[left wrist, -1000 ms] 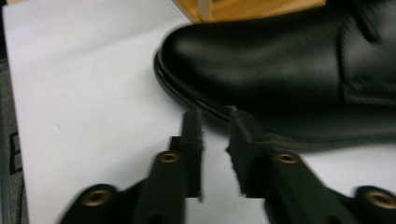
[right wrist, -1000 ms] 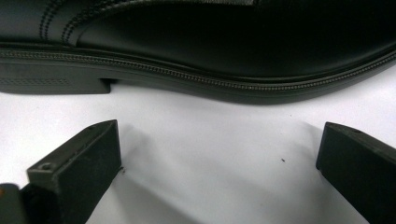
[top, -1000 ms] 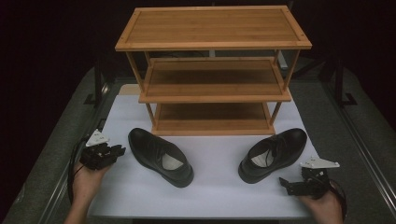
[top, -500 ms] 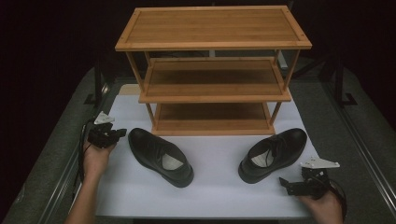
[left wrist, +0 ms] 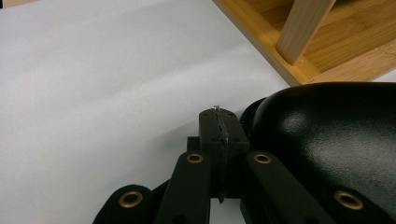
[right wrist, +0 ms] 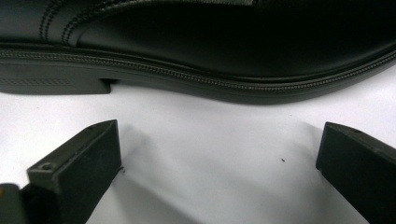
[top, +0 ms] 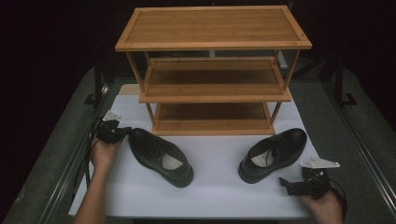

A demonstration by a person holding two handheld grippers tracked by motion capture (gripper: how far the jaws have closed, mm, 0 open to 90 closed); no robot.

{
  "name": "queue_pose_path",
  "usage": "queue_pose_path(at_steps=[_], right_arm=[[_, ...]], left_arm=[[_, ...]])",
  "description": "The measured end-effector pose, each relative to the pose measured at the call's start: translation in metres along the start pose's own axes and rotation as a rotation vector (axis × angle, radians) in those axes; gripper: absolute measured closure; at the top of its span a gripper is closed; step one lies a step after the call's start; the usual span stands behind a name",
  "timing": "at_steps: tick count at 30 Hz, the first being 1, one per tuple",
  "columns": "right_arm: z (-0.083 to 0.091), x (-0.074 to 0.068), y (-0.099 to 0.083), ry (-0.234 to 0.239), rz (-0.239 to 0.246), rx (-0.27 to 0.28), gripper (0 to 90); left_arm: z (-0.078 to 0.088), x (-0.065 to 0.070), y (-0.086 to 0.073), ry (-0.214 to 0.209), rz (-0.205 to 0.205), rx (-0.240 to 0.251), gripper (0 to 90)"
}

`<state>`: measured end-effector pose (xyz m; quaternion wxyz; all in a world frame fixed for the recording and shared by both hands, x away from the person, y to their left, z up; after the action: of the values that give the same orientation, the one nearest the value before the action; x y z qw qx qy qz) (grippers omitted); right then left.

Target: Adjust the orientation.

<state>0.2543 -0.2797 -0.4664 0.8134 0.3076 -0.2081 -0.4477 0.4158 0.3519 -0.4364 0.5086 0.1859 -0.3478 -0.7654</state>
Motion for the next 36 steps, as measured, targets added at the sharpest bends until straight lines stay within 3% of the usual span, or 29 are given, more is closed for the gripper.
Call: queue_pose_path(at_steps=[8, 11, 22, 36], right_arm=[[0.000, 0.000, 0.000, 0.000, 0.000, 0.000, 0.0], [0.000, 0.000, 0.000, 0.000, 0.000, 0.000, 0.0], [0.000, 0.000, 0.000, 0.001, -0.001, 0.000, 0.0], [0.000, 0.000, 0.000, 0.001, -0.001, 0.000, 0.0]], left_arm=[[0.001, 0.001, 0.000, 0.003, 0.002, 0.007, 90.0], [-0.001, 0.004, 0.000, -0.027, 0.010, 0.014, 90.0], [-0.012, 0.038, 0.008, -0.084, -0.068, -0.006, 90.0], [-0.025, 0.077, 0.015, -0.177, -0.128, -0.025, 90.0]])
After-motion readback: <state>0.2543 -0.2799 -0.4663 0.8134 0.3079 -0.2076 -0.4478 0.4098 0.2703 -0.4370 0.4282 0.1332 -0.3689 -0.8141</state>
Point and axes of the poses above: each handheld gripper's, and its own axes: z roughly backward along the jaws, y roughly out of its top, x roughly to its right, the point moved 1 cm from there along -z, roughly forward along the jaws, and after that the axes turned 7 degrees about z, right-handed, at the moved point
